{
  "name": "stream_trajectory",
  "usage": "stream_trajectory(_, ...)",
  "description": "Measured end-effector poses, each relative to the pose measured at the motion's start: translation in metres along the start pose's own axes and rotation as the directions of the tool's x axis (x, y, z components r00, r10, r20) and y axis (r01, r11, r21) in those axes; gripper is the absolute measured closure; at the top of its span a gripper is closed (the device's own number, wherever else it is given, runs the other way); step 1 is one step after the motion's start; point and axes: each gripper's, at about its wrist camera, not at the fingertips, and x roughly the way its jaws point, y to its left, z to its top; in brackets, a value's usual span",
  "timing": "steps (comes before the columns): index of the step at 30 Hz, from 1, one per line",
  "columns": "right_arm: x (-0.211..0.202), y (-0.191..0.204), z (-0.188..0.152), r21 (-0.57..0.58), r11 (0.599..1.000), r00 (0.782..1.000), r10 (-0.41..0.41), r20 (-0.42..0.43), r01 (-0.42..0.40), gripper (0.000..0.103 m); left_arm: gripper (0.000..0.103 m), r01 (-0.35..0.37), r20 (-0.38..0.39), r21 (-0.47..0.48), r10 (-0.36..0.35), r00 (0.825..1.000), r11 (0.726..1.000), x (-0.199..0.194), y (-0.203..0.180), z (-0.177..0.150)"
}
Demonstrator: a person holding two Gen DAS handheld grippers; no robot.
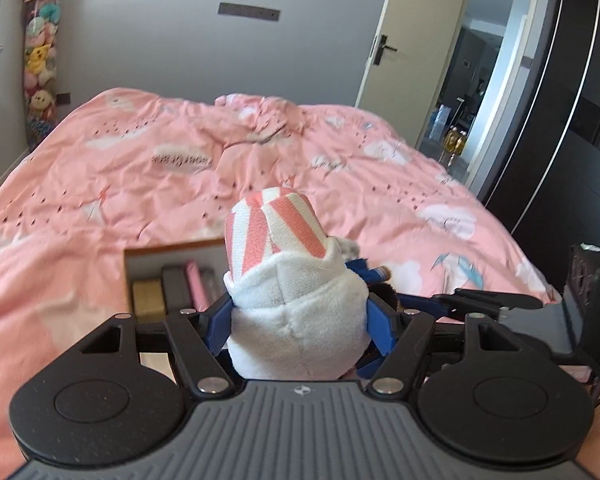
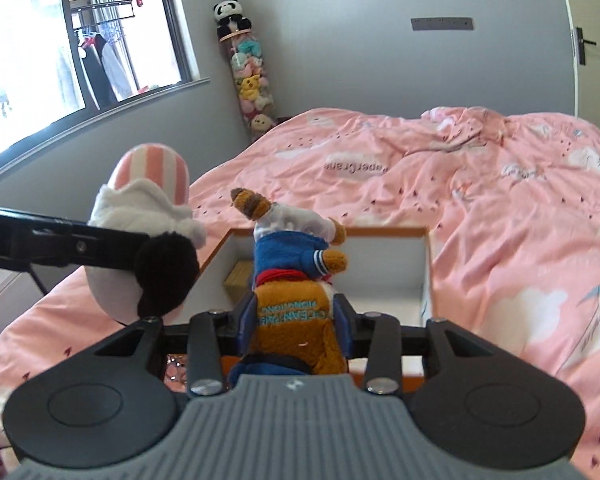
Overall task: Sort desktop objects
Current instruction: 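Lift both plushes and carry them over the orange box with both tools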
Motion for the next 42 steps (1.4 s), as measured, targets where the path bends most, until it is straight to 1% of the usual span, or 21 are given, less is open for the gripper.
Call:
stream_trajectory(3, 0.012, -0.007, 0.011, -0.007, 1.0, 1.0, -0.014, -0.003, 0.014, 0.061, 0.024, 0.025, 0.006, 0.002, -0.025, 1.0, 1.0, 0.012, -0.002, 0.012)
stream_trajectory(6, 0.026, -0.014, 0.018, -0.015, 1.0, 1.0, -0.027, -0.014, 0.027, 0.061, 0.024, 0.05, -0.004, -0.004, -0.05, 0.999, 0.999, 0.029, 0.0, 0.019)
stream_trajectory(10, 0.048, -0.026, 0.026, -0.015, 0.999, 0.998, -0.039, -0.052, 0.038, 0.061, 0.024, 0.046, -0.029, -0.023, -0.047, 0.998, 0.999, 0.058, 0.008, 0.025)
stream_trajectory(14, 0.076, -0.039, 0.03, -0.025, 0.998, 0.993, -0.055, -0.1, 0.053, 0.061, 0.024, 0.05, -0.082, -0.056, -0.054, 0.995, 0.997, 0.094, 0.021, 0.03)
stream_trajectory(17, 0.095, -0.048, 0.03, -0.031, 0.998, 0.988, -0.065, -0.143, 0.061, 0.061, 0.024, 0.029, -0.133, -0.057, -0.037, 0.99, 0.998, 0.124, 0.029, 0.029)
stream_trajectory(22, 0.13, -0.059, 0.028, -0.063, 0.994, 0.971, -0.103, -0.218, 0.091, 0.061, 0.024, 0.015, -0.247, -0.085, -0.035, 0.968, 0.996, 0.176, 0.044, 0.025)
stream_trajectory(24, 0.142, -0.062, 0.027, -0.077, 0.992, 0.963, -0.114, -0.244, 0.098, 0.061, 0.024, -0.006, -0.283, -0.077, -0.016, 0.959, 0.997, 0.193, 0.047, 0.023)
stream_trajectory(27, 0.16, -0.063, 0.024, -0.117, 0.985, 0.948, -0.154, -0.277, 0.126, 0.061, 0.024, -0.025, -0.331, -0.083, -0.004, 0.944, 0.996, 0.216, 0.054, 0.023)
stream_trajectory(31, 0.181, -0.066, 0.019, -0.169, 0.975, 0.93, -0.193, -0.312, 0.145, 0.061, 0.024, -0.036, -0.381, -0.091, -0.002, 0.924, 0.995, 0.237, 0.059, 0.024)
stream_trajectory(35, 0.196, -0.073, 0.016, -0.175, 0.974, 0.921, -0.194, -0.338, 0.14, 0.06, 0.024, -0.051, -0.421, -0.102, 0.003, 0.907, 0.993, 0.255, 0.063, 0.025)
stream_trajectory(37, 0.202, -0.072, 0.016, -0.194, 0.971, 0.917, -0.2, -0.345, 0.138, 0.06, 0.023, -0.06, -0.436, -0.11, 0.006, 0.9, 0.992, 0.263, 0.065, 0.027)
stream_trajectory(42, 0.218, -0.066, 0.014, -0.254, 0.957, 0.901, -0.23, -0.368, 0.141, 0.06, 0.021, -0.082, -0.488, -0.108, 0.02, 0.873, 0.991, 0.277, 0.068, 0.028)
